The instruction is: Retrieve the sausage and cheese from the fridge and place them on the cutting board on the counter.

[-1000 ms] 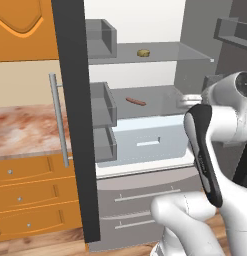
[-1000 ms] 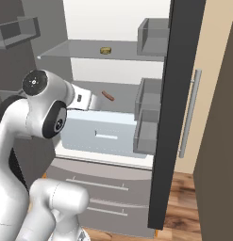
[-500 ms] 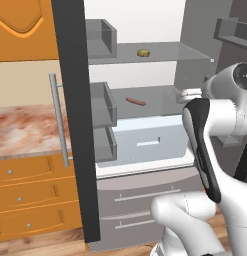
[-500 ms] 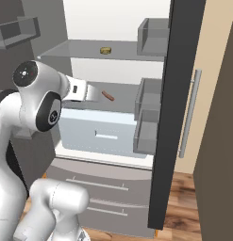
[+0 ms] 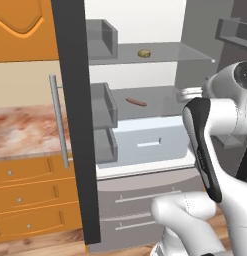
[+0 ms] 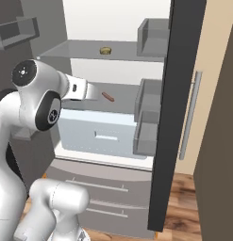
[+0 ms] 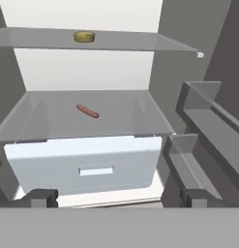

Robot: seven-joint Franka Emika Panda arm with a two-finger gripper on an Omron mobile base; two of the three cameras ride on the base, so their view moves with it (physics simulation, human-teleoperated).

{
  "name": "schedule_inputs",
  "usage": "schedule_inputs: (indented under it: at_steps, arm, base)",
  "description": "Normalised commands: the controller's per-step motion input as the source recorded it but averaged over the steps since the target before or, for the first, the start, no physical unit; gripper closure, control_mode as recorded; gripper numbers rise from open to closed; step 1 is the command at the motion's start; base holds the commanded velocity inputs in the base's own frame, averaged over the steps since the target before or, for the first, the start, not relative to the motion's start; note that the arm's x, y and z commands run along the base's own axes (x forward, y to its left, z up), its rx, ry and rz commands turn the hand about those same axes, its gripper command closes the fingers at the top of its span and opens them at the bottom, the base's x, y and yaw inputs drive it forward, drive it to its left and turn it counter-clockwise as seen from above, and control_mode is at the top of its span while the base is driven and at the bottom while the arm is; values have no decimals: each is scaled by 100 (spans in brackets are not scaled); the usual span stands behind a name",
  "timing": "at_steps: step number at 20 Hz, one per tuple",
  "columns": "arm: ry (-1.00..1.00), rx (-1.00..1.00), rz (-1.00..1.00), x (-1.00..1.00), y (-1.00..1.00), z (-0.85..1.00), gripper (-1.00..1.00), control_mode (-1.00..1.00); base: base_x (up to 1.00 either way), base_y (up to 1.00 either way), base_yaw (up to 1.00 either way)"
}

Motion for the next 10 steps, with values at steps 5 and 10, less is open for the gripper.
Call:
schedule_inputs:
  at_steps: [5,10]
  arm:
    - [0,0,0,0,0,0,-100,100]
    - [0,0,0,0,0,0,-100,100]
  base:
    - [69,0,0]
    - [80,0,0]
